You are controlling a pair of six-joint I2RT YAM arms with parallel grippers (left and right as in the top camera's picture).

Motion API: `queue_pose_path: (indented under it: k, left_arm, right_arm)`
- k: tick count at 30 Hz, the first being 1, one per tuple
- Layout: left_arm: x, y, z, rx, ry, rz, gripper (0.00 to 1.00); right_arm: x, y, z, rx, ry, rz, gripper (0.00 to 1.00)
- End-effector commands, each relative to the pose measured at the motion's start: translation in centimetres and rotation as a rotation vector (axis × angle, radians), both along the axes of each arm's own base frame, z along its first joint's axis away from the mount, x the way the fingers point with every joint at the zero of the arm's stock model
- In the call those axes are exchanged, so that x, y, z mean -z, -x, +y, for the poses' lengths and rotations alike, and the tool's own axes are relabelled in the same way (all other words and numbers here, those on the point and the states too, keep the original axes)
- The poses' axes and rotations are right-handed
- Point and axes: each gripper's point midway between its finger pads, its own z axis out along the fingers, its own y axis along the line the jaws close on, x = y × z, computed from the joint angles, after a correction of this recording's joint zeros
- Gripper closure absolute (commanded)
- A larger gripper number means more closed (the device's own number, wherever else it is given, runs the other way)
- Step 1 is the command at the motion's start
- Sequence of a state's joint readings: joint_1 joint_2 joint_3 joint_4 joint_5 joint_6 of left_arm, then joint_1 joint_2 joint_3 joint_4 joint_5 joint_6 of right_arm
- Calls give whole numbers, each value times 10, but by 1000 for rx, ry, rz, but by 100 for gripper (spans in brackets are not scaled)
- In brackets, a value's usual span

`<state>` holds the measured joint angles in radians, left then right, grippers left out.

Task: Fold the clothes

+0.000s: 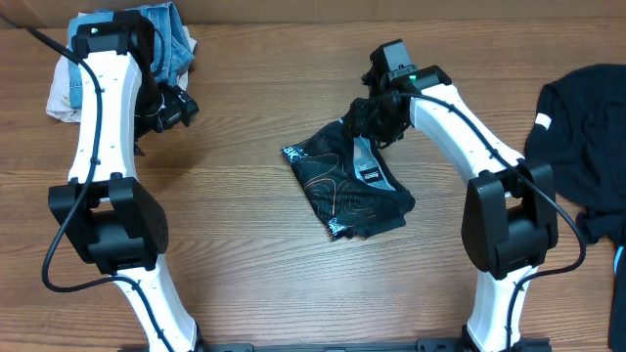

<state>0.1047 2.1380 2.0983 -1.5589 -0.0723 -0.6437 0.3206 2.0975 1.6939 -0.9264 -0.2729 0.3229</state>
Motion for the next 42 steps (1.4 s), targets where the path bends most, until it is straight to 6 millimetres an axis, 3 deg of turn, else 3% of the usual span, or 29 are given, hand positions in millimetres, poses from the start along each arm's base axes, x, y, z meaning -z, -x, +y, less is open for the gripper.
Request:
queue_pose_path:
  k: [1,6,14,16,19,25,31,34,36,40,41,42]
  left_arm:
    - [-1,1,-1,27,-12,2,0]
    - [-1,1,-1,27,-13,2,0]
    - [-1,0,-1,27,-13,-3,0]
    - [-1,-2,-1,27,-14,-10,0]
    - [-1,-2,0,28,-15,-12,0]
    - [-1,-2,4,28,-40,-10,0]
    - [-1,-5,4,28,-42,-19,0]
    - [-1,-6,4,28,-42,-24,0]
    - [-1,-7,4,28,-43,-29,0]
    - [-1,-9,5,27,-43,-36,0]
    - [-1,-8,4,27,-43,-35,0]
    - [-1,-8,4,27,-43,-35,0]
  right_arm:
    - [8,2,3,85,-27,57,52]
    - [30,0,5,102,-30,93,53]
    - [31,-7,7,132,-45,81,58]
    - [31,-10,9,131,-50,68,69]
    - [38,-15,10,142,-56,63,96]
    - [57,-31,2,180,-2,20,96]
    - [30,-66,-16,152,41,-117,96]
    - [21,-75,-39,201,115,-140,95]
    - [18,-78,-50,196,157,-154,80]
    - [13,-82,-81,236,280,-168,74]
    - [9,-82,-91,252,313,-167,61]
    - [5,-83,-97,261,332,-166,56]
